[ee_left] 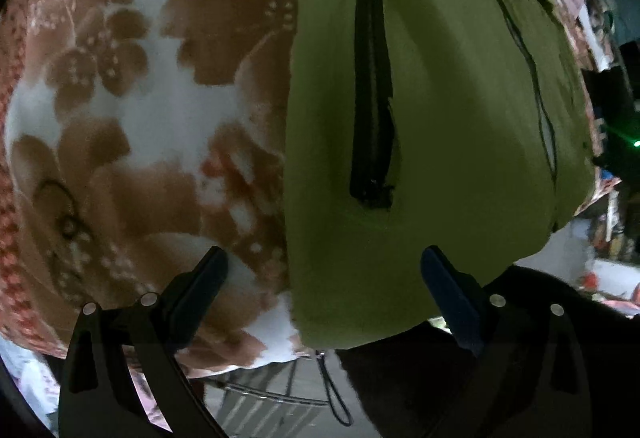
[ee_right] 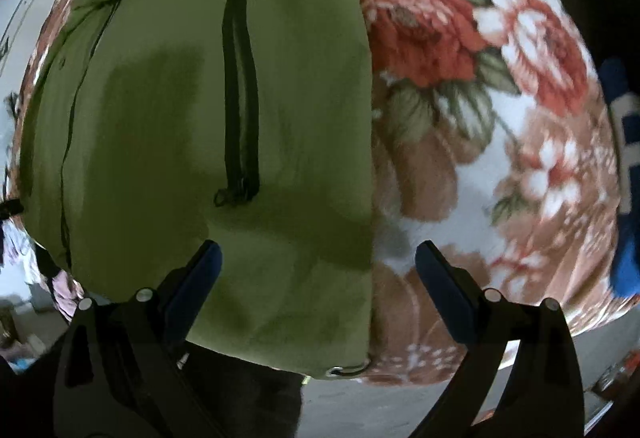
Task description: Fold large clothes
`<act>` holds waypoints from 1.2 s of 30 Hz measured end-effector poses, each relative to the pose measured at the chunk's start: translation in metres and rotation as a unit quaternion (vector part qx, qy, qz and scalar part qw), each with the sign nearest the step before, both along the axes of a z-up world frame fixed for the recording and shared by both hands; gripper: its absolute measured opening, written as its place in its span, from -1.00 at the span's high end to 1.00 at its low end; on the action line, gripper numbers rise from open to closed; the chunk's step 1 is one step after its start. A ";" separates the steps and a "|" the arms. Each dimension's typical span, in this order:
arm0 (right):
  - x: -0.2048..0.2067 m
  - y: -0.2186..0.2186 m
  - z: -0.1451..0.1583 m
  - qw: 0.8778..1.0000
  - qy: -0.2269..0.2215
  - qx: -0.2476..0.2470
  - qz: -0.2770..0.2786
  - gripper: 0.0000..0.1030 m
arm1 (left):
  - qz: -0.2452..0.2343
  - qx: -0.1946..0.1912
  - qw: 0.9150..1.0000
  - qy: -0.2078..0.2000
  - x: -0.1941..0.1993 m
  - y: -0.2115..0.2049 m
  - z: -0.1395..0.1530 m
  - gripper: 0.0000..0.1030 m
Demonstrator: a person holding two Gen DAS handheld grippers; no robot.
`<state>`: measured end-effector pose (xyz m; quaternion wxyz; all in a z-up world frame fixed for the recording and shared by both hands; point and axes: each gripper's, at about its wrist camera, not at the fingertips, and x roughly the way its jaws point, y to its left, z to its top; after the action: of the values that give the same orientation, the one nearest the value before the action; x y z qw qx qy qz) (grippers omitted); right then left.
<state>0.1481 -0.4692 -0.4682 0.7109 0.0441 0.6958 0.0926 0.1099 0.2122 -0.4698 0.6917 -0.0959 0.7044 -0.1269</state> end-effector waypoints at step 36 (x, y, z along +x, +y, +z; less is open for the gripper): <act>0.008 0.026 0.011 0.991 0.043 0.122 0.044 0.82 | 0.013 -0.139 0.990 0.023 0.004 -0.035 0.006 0.90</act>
<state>0.1560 -0.4432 -0.4575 0.6644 0.1039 0.7107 0.2065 0.1136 0.1770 -0.4641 0.6567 -0.2032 0.6947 -0.2118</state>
